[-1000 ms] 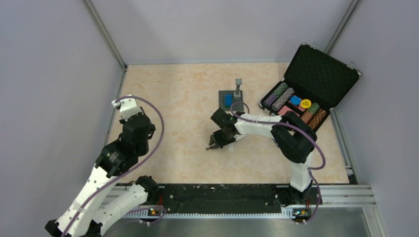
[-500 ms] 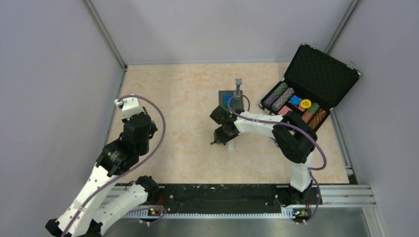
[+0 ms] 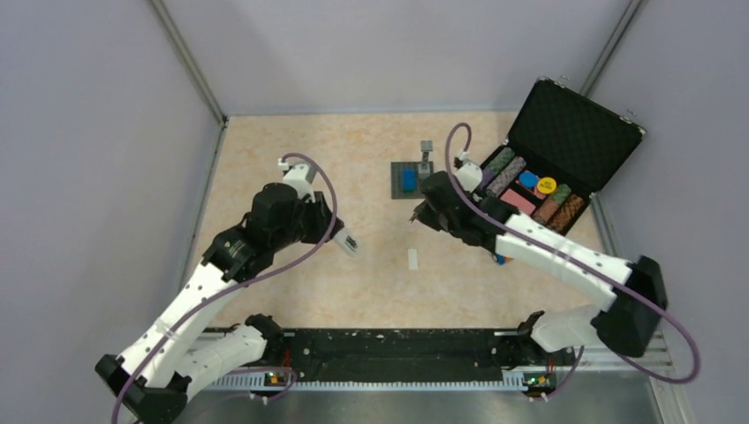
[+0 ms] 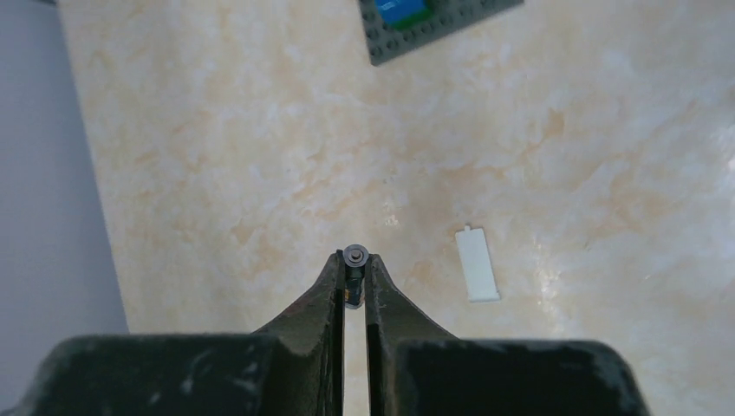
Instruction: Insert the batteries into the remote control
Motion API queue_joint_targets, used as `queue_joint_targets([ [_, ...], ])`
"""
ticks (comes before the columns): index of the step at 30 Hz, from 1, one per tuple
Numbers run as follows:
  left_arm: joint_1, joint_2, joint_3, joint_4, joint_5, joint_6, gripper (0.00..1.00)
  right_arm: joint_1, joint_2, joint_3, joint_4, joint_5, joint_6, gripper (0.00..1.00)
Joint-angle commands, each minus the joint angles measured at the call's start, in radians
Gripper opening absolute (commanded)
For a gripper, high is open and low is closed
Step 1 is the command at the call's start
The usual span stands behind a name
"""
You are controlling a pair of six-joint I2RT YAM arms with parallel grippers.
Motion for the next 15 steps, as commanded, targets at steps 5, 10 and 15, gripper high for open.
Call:
queue_joint_targets([
  [5, 0.005, 0.191, -0.007, 0.372, 0.524, -0.175, 0.00, -0.009, -0.359, -0.055, 0.172, -0.103, -0.667, 0.00],
  [10, 0.005, 0.348, -0.053, 0.656, 0.837, -0.281, 0.00, -0.008, -0.498, -0.084, 0.216, -0.367, -0.855, 0.00],
  [15, 0.001, 0.448, -0.088, 0.935, 0.984, -0.416, 0.00, -0.006, -0.566, -0.088, 0.218, -0.560, -0.960, 0.00],
])
